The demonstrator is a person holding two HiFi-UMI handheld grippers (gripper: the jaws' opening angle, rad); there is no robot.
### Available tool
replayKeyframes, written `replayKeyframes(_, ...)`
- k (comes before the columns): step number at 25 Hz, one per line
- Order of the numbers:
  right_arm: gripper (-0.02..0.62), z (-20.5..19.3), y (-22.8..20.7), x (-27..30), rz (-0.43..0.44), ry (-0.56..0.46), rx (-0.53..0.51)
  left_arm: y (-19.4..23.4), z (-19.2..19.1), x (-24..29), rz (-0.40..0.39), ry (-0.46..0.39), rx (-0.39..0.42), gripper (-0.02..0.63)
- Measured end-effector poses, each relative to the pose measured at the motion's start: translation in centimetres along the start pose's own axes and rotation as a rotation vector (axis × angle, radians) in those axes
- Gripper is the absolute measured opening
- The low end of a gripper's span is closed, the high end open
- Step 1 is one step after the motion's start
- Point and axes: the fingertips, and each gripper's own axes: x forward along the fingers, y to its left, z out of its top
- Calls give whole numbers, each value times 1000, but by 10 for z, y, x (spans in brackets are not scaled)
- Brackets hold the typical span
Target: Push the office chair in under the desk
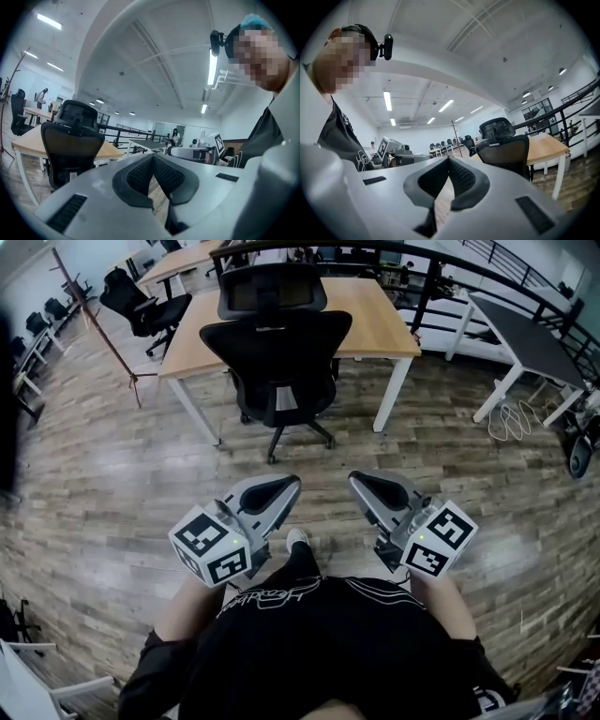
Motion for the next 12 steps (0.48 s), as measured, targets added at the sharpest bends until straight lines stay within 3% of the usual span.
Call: replayKeyframes(12,40,-13,-6,3,16,22,11,7,-3,-5,11,-29,-106,7)
